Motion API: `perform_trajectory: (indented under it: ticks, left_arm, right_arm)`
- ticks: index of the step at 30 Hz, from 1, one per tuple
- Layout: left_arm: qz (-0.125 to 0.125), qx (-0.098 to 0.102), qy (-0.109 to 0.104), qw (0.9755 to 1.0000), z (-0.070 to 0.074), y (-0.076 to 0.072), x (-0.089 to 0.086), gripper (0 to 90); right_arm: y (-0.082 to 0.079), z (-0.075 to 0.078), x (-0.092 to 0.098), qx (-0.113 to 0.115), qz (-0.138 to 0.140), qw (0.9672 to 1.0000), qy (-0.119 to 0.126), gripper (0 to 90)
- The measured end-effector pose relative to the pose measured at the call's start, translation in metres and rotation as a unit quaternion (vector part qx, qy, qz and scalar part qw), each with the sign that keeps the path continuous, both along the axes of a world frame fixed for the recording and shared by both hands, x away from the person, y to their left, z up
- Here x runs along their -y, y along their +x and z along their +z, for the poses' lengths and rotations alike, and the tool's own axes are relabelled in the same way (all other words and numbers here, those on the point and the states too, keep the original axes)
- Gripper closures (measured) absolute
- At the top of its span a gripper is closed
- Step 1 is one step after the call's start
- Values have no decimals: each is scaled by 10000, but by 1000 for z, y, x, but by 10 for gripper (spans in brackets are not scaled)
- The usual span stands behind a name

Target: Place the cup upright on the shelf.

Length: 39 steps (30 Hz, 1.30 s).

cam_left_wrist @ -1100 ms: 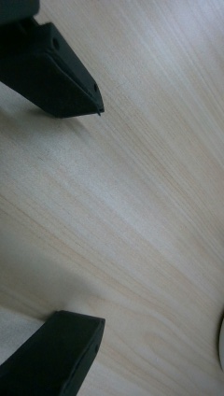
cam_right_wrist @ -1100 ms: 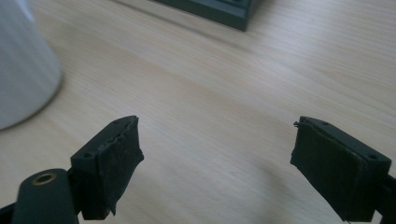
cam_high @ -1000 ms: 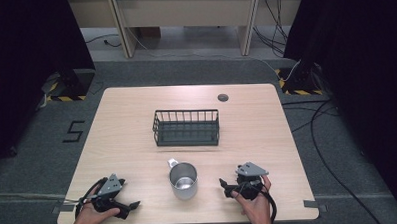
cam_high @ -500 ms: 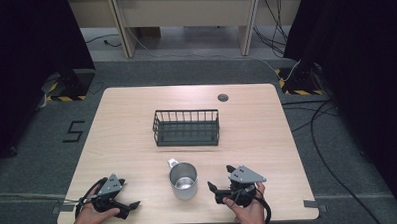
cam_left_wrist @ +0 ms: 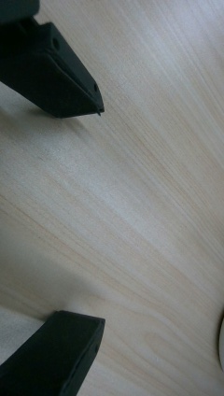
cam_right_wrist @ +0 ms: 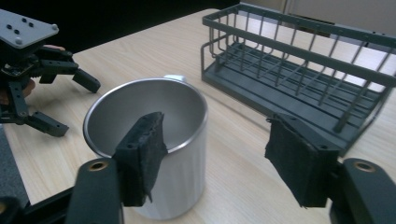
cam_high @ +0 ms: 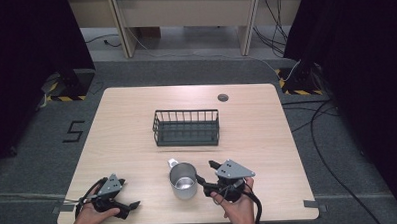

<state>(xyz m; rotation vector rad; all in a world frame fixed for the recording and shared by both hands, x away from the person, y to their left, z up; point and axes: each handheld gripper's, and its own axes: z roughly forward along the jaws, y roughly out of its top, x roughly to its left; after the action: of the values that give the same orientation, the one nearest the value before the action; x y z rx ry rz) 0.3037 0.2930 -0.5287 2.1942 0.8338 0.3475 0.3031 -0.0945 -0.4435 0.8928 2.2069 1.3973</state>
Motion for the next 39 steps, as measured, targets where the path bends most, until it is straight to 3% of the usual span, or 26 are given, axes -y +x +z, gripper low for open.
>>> perform_trajectory:
  ticks: [15,19,22,27,35,39]
  left_arm:
    - [4,-5,-3,10000,0,0,0,0]
    - [5,-6,-3,10000,0,0,0,0]
    - [7,-6,-7,10000,0,0,0,0]
    - [7,-7,-8,10000,0,0,0,0]
    - [5,-7,-3,10000,0,0,0,0]
    - [3,-7,-1,10000,0,0,0,0]
  right_arm:
    - [18,-5,-23,-119,189,9996,-187,645]
    - [25,-7,-26,-168,214,9993,-264,747]
    - [30,-10,-27,-240,322,9990,-182,801]
    - [35,-10,-30,-143,426,9987,-259,840]
    - [47,-10,-31,-167,783,9966,-214,858]
    - [57,-10,-32,-78,1064,9939,-282,854]
